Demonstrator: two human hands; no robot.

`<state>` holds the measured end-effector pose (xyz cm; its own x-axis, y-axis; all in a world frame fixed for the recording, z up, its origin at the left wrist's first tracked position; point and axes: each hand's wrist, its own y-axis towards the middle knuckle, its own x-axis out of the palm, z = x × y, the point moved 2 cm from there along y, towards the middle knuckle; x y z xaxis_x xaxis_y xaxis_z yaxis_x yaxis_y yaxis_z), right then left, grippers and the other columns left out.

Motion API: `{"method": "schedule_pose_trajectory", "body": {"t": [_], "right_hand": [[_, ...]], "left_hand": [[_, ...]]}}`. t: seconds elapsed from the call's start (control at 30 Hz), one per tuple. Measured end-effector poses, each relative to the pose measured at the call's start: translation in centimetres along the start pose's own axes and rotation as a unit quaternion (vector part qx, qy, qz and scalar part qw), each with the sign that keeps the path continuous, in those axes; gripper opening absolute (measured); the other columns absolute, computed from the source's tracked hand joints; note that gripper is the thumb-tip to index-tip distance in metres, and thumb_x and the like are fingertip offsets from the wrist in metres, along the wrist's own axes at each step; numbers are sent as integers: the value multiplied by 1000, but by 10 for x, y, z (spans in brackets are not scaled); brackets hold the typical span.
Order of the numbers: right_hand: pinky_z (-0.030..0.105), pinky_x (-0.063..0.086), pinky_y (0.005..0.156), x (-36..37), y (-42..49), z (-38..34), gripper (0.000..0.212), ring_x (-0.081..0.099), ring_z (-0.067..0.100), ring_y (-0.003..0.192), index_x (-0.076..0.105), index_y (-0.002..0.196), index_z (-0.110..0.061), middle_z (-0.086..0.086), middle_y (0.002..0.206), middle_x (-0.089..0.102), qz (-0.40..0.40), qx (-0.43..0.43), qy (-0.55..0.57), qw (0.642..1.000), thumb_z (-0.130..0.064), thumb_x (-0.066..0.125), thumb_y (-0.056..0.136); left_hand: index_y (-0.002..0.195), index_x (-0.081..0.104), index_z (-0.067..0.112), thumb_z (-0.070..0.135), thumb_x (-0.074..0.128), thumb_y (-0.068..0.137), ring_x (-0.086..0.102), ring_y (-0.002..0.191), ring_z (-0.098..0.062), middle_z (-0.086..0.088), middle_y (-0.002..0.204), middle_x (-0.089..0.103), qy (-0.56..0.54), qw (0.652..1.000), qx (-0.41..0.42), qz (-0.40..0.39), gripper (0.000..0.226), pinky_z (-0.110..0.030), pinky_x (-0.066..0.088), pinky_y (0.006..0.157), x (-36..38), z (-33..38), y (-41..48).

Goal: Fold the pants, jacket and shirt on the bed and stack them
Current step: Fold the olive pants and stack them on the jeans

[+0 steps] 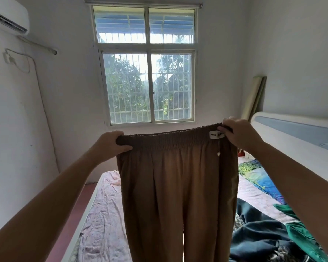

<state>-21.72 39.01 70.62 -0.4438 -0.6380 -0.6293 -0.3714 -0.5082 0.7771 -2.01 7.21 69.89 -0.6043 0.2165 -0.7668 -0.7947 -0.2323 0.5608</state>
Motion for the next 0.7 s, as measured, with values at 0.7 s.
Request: {"method": "schedule_pose_trajectory", "body": {"t": [0.7], "right_hand": [[27, 33, 65, 15, 17, -22, 21, 47, 24, 71, 37, 90, -10, 11, 79, 51, -19, 165, 172, 971, -11, 58, 88]], "left_hand": [[103, 38, 7, 18, 53, 92, 51, 78, -24, -8, 86, 51, -45, 981, -118, 146, 21, -33, 40, 68, 9, 5, 8]]}}
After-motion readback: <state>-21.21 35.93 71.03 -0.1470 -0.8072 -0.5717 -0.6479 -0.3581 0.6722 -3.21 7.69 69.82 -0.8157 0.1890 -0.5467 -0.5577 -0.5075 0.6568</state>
